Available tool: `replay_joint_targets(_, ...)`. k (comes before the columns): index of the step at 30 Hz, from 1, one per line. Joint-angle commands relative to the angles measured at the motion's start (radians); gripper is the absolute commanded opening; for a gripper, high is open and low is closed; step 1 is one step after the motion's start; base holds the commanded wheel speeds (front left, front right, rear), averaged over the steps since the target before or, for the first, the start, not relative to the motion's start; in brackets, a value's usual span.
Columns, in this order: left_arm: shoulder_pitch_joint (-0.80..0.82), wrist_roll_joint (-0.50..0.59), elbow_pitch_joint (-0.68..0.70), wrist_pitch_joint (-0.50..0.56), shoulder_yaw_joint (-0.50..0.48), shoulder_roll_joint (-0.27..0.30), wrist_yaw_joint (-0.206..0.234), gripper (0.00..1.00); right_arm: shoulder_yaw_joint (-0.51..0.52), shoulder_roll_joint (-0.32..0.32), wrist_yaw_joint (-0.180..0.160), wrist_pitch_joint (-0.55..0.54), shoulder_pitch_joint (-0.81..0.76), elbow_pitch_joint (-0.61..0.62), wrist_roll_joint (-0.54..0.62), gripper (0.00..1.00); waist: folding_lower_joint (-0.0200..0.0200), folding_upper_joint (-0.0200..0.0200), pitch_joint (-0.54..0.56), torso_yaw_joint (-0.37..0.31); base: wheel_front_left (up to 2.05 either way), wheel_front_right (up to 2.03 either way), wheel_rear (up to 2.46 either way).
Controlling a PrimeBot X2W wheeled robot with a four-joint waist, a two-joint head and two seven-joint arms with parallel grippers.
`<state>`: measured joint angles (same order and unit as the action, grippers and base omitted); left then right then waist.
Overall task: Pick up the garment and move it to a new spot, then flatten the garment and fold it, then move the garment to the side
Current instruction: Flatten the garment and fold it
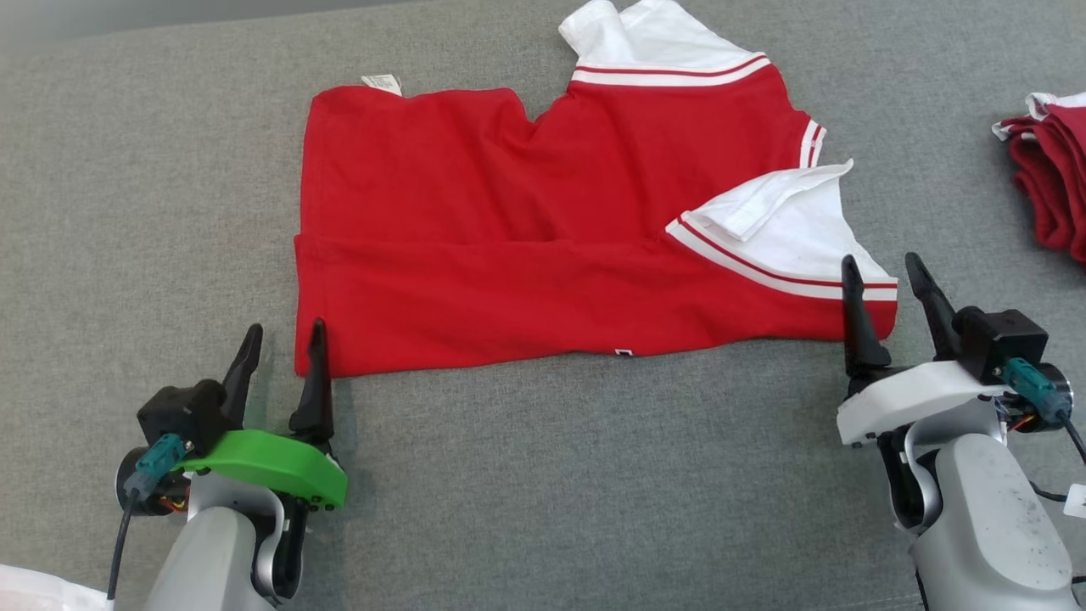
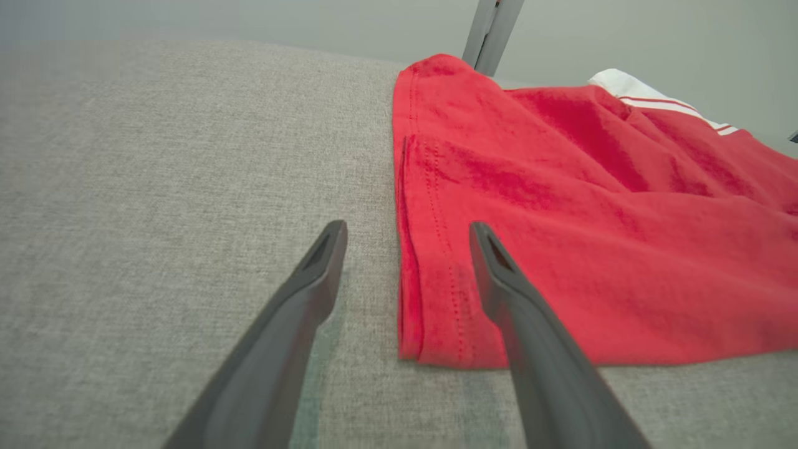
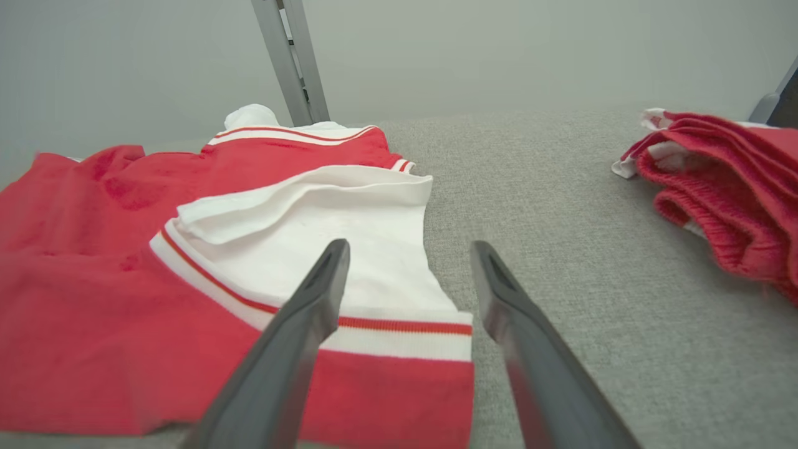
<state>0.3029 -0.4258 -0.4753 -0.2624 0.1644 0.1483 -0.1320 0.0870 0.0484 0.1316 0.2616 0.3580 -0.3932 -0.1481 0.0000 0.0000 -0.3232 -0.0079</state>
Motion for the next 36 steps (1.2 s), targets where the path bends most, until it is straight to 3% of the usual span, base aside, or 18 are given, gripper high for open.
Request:
replay_joint_targets(1, 0.01, -0.002, -0.013, -0.003, 0.005, 0.016, 0.003, 1.0, 0.002, 0.005, -0.002, 0.004, -0.012, -0.014, 0.007, 1.0, 0.0, 0.0, -0.01, -0.005, 0.0, 0.0, 0.0)
replay_joint_targets(17, 0.013, -0.046, -0.127, 0.002, 0.112, 0.023, 0.002, 1.0, -0.01, 0.004, -0.002, 0.001, -0.004, -0.171, 0.017, 1.0, 0.0, 0.0, -0.03, -0.011, 0.0, 0.0, 0.0)
replay_joint_targets(18, 0.011, -0.052, -0.14, 0.003, 0.13, 0.023, 0.002, 1.0, -0.024, 0.003, -0.002, 0.0, -0.009, -0.178, 0.011, 0.78, 0.0, 0.0, -0.027, -0.01, 0.0, 0.0, 0.0)
replay_joint_targets(19, 0.01, -0.059, -0.15, 0.005, 0.144, 0.022, 0.002, 1.0, -0.033, 0.002, -0.002, 0.0, -0.012, -0.182, 0.007, 0.36, 0.0, 0.0, -0.025, -0.01, 0.0, 0.0, 0.0)
replay_joint_targets(20, 0.01, -0.074, -0.162, 0.007, 0.165, 0.022, 0.002, 0.86, -0.044, 0.002, -0.001, 0.0, -0.014, -0.18, 0.002, 0.0, 0.0, 0.0, -0.023, -0.011, 0.0, 0.0, 0.0)
replay_joint_targets(21, 0.01, -0.092, -0.174, 0.008, 0.177, 0.022, 0.001, 0.43, -0.048, 0.002, -0.001, -0.001, -0.015, -0.17, -0.005, 0.0, 0.0, 0.0, -0.021, -0.011, 0.0, 0.0, 0.0)
replay_joint_targets(22, 0.015, -0.114, -0.181, 0.008, 0.183, 0.024, 0.001, 0.07, -0.048, 0.002, -0.001, -0.001, -0.016, -0.162, -0.008, 0.0, 0.0, 0.0, -0.019, -0.011, 0.0, 0.0, 0.0)
replay_joint_targets(23, 0.018, -0.122, -0.186, 0.008, 0.199, 0.026, 0.001, 0.0, -0.045, 0.003, -0.001, -0.001, -0.017, -0.157, -0.015, 0.0, 0.0, 0.0, -0.018, -0.011, 0.0, 0.0, 0.0)
replay_joint_targets(29, 0.037, -0.196, -0.181, 0.006, 0.262, 0.056, 0.001, 0.0, -0.002, 0.006, -0.002, 0.002, -0.018, -0.114, -0.068, 0.0, 0.0, 0.0, 0.016, -0.011, 0.0, 0.0, 0.0)
replay_joint_targets(36, -0.018, -0.189, -0.128, -0.002, 0.164, 0.048, 0.002, 0.0, 0.032, 0.006, -0.002, 0.002, -0.07, -0.111, -0.097, 0.0, 0.0, 0.0, 0.128, -0.006, 0.0, 0.0, 0.0)
